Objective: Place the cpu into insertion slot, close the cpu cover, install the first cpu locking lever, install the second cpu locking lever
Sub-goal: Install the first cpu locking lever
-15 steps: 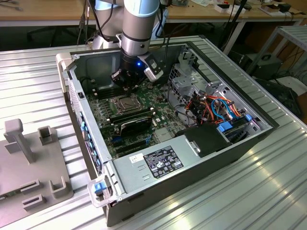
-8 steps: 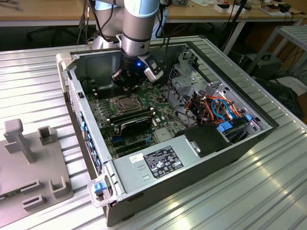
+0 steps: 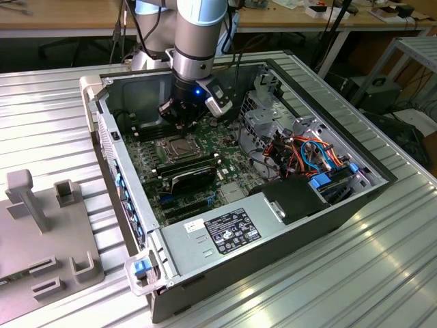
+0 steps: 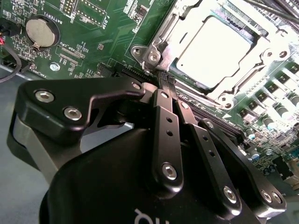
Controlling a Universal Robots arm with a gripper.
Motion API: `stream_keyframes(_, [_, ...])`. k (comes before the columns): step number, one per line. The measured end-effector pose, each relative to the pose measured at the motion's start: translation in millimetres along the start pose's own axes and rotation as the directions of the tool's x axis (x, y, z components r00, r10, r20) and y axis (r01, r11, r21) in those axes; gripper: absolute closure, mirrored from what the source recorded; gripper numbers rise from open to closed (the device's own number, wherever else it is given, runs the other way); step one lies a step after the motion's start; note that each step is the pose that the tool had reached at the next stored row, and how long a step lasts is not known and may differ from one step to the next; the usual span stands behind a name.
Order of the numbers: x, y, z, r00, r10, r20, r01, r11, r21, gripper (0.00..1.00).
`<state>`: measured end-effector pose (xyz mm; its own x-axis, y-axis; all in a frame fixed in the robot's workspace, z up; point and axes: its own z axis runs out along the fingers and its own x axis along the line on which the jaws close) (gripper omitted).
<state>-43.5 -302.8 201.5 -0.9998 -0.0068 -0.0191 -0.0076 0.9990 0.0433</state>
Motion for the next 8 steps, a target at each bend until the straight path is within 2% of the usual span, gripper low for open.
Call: stream_keyframes(8, [0.0, 0.2, -6.7, 1.0000, 0.000, -0.0005, 0.000, 1.0000, 0.0007, 0.89])
